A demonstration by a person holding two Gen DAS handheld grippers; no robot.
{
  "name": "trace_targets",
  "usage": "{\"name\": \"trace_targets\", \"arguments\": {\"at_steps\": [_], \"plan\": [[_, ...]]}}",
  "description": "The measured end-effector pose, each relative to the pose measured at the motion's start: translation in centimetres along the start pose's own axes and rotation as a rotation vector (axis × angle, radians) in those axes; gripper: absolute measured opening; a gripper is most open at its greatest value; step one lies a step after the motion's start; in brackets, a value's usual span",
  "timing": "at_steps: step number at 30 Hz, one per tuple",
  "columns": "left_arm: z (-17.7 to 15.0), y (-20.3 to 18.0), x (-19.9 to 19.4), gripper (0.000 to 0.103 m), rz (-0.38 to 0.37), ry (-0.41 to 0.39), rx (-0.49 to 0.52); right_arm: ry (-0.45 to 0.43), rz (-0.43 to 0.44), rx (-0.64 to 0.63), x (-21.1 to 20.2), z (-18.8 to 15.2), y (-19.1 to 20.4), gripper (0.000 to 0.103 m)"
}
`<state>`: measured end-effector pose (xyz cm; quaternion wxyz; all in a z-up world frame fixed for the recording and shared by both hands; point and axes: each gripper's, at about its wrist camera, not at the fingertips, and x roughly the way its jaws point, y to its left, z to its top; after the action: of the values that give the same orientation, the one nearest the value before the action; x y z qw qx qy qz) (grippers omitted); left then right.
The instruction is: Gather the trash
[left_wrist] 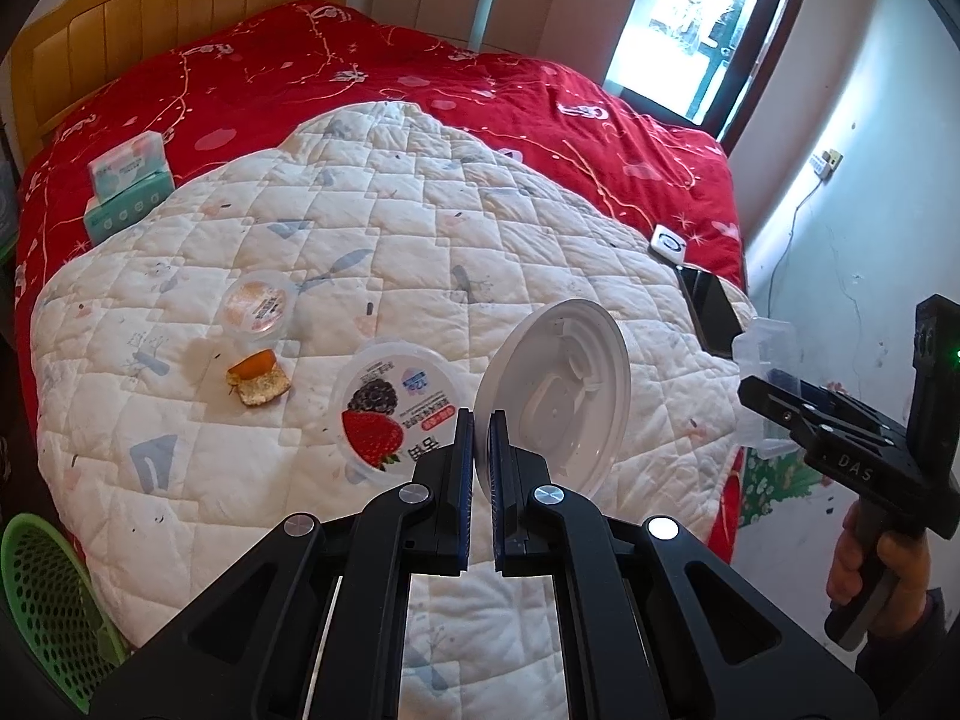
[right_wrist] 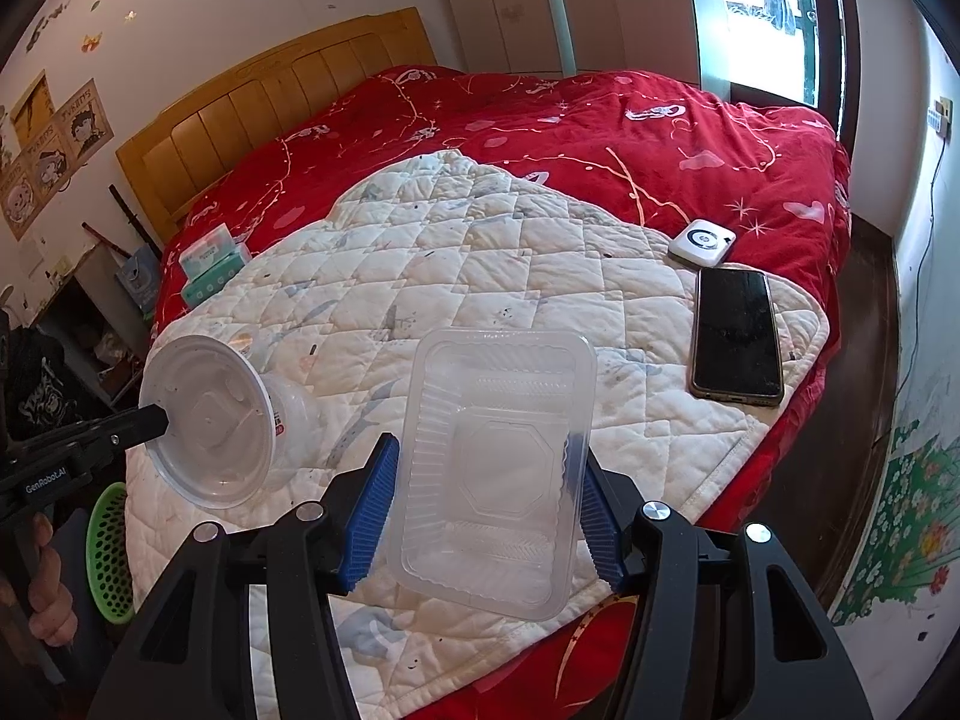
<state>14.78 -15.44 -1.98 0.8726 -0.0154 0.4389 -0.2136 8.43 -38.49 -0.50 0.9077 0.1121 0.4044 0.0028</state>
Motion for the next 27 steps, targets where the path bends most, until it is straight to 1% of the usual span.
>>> {"name": "trace_targets", "arguments": {"at_steps": [27], "plan": [[-0.1,1.0,-0.4,0.003,0.018,0.000,-0.022,-0.003,0.016,-0.013,0.1,0.0,1.3,0.055]]}}
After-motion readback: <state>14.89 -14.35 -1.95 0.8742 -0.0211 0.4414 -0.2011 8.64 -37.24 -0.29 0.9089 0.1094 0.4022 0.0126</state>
